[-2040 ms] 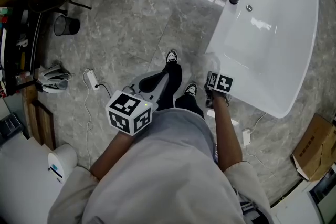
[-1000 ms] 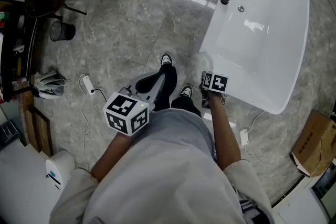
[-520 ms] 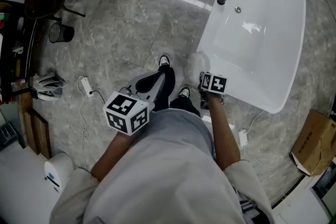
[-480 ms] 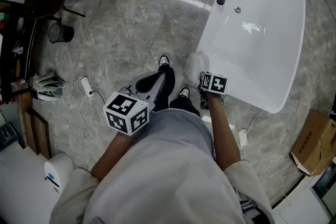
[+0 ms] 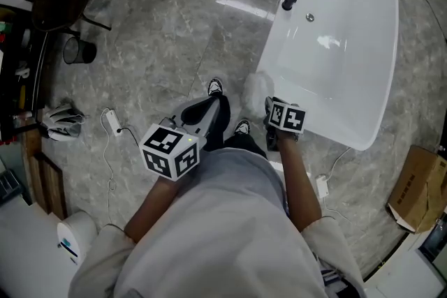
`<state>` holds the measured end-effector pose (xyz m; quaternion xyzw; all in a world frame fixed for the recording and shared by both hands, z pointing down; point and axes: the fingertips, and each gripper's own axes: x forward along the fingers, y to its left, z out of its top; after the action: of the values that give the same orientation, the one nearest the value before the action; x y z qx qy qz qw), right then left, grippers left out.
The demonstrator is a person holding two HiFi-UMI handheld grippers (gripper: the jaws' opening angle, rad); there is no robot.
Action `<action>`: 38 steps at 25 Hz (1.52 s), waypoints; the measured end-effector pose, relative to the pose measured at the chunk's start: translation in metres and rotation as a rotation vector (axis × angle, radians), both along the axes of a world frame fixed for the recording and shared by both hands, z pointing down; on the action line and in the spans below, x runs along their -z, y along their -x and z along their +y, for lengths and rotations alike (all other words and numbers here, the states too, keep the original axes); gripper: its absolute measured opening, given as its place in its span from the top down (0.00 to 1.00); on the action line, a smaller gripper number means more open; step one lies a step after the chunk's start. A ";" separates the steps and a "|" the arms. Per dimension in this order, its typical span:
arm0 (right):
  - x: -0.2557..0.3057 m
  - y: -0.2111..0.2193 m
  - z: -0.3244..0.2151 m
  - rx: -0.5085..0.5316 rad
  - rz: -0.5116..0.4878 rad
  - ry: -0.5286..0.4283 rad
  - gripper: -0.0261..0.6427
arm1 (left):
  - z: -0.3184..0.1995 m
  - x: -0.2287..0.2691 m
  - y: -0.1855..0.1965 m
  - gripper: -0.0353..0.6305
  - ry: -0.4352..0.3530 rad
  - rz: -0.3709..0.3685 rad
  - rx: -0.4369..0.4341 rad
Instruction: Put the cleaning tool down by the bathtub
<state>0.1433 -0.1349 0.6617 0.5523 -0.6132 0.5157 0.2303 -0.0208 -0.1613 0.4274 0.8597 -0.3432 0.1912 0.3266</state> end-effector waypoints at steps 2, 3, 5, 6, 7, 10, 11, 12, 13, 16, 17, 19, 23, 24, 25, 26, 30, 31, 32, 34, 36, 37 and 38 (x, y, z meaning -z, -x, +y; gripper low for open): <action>0.015 0.000 0.001 -0.003 -0.004 -0.034 0.85 | 0.003 0.002 -0.001 0.94 -0.004 0.008 0.000; 0.023 0.000 0.000 -0.004 -0.007 -0.053 0.86 | 0.004 0.003 -0.001 0.94 -0.007 0.011 -0.001; 0.039 0.000 -0.001 -0.004 -0.013 -0.091 0.87 | 0.006 0.005 -0.002 0.94 -0.012 0.017 -0.001; 0.046 -0.002 -0.001 -0.003 -0.013 -0.109 0.87 | 0.007 0.006 -0.003 0.94 -0.015 0.021 -0.002; 0.054 -0.004 -0.001 -0.003 -0.012 -0.126 0.88 | 0.008 0.006 -0.005 0.94 -0.019 0.026 -0.003; 0.077 -0.008 0.001 0.003 -0.015 -0.178 0.89 | 0.012 0.009 -0.009 0.94 -0.027 0.039 -0.003; 0.084 -0.008 0.002 0.006 -0.019 -0.197 0.90 | 0.014 0.010 -0.010 0.94 -0.029 0.041 -0.003; 0.091 -0.008 0.002 0.009 -0.022 -0.214 0.90 | 0.015 0.011 -0.010 0.94 -0.032 0.043 -0.003; 0.098 -0.008 0.003 0.011 -0.024 -0.230 0.90 | 0.016 0.011 -0.011 0.94 -0.035 0.044 -0.003; 0.119 -0.009 0.009 0.021 -0.022 -0.274 0.91 | 0.020 0.012 -0.013 0.94 -0.041 0.050 0.001; 0.126 -0.009 0.011 0.026 -0.021 -0.288 0.92 | 0.021 0.013 -0.014 0.94 -0.043 0.053 0.003; 0.140 -0.008 0.013 0.037 -0.020 -0.317 0.92 | 0.023 0.014 -0.014 0.94 -0.048 0.058 0.006; 0.165 -0.004 0.017 0.056 -0.023 -0.369 0.92 | 0.027 0.017 -0.013 0.94 -0.055 0.063 0.009; 0.171 -0.003 0.019 0.060 -0.024 -0.383 0.92 | 0.029 0.018 -0.013 0.94 -0.056 0.064 0.009; 0.178 -0.003 0.020 0.065 -0.025 -0.396 0.92 | 0.030 0.019 -0.014 0.94 -0.058 0.066 0.009; 0.185 -0.003 0.021 0.070 -0.025 -0.410 0.92 | 0.031 0.019 -0.014 0.94 -0.059 0.067 0.009; 0.206 -0.003 0.024 0.080 -0.020 -0.458 0.93 | 0.036 0.021 -0.014 0.94 -0.064 0.071 0.007; 0.210 -0.002 0.026 0.082 -0.020 -0.467 0.93 | 0.038 0.022 -0.014 0.94 -0.065 0.070 0.006; 0.215 -0.001 0.029 0.085 -0.019 -0.475 0.93 | 0.041 0.023 -0.013 0.94 -0.066 0.069 0.006; 0.223 -0.001 0.034 0.095 -0.012 -0.489 0.93 | 0.045 0.025 -0.013 0.94 -0.067 0.069 0.006; 0.230 -0.003 0.035 0.106 -0.007 -0.505 0.93 | 0.045 0.026 -0.014 0.94 -0.074 0.072 0.009; 0.234 -0.003 0.035 0.111 -0.006 -0.513 0.93 | 0.044 0.027 -0.015 0.94 -0.078 0.074 0.010; 0.236 -0.003 0.035 0.117 -0.005 -0.520 0.93 | 0.044 0.027 -0.015 0.94 -0.081 0.074 0.012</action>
<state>0.1461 -0.0999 0.4252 0.5552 -0.7566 0.3279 0.1085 -0.0062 -0.1173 0.4002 0.8766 -0.3432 0.1433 0.3052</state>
